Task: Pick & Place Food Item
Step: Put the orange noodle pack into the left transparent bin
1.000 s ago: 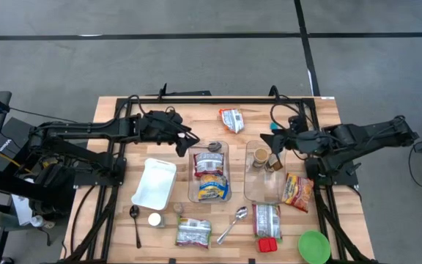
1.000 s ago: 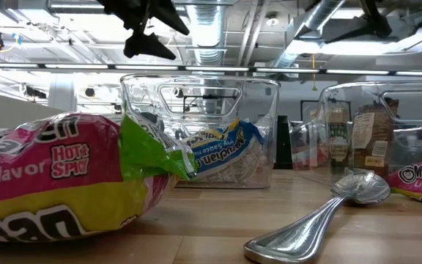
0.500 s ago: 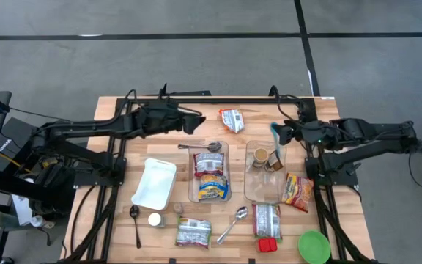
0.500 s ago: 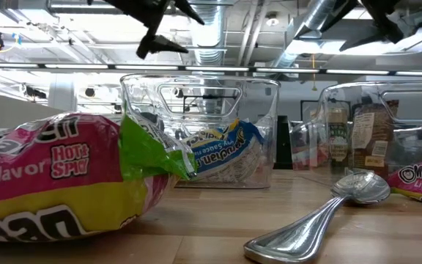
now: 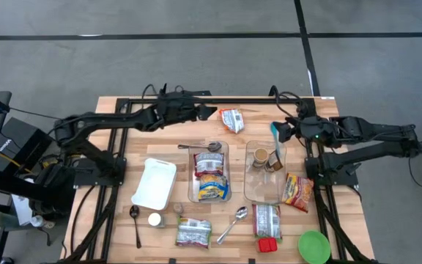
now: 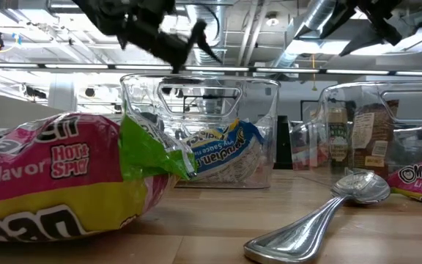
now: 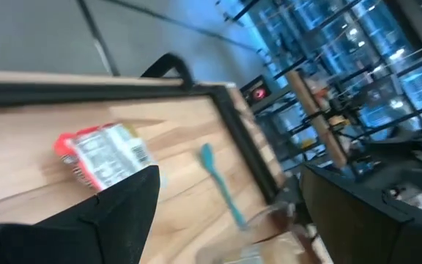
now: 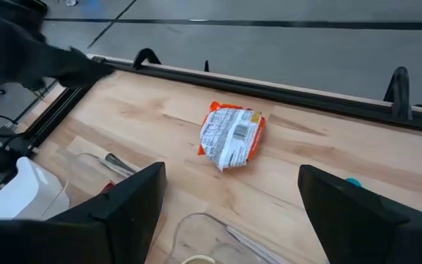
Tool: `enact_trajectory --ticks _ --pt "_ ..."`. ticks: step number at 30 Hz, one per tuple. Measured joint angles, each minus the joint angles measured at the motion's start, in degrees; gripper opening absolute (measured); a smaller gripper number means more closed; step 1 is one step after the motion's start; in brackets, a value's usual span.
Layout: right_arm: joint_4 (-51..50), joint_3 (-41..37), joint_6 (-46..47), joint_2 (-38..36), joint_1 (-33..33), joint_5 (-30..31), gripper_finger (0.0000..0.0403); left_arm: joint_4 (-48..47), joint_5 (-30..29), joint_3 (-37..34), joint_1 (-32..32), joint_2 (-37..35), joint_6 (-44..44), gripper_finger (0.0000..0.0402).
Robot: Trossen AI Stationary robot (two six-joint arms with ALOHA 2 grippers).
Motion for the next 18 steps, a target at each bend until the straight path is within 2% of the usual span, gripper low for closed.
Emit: enact_trajectory --ticks 11,18 --pt "0.03 0.00 0.12 0.11 -2.54 0.00 0.0304 0.57 1.86 0.60 5.56 11.19 0.00 0.0324" --pt "0.20 0.00 0.20 0.15 -3.87 -0.05 0.0304 0.66 3.12 6.35 5.42 19.13 -0.02 0.0324"
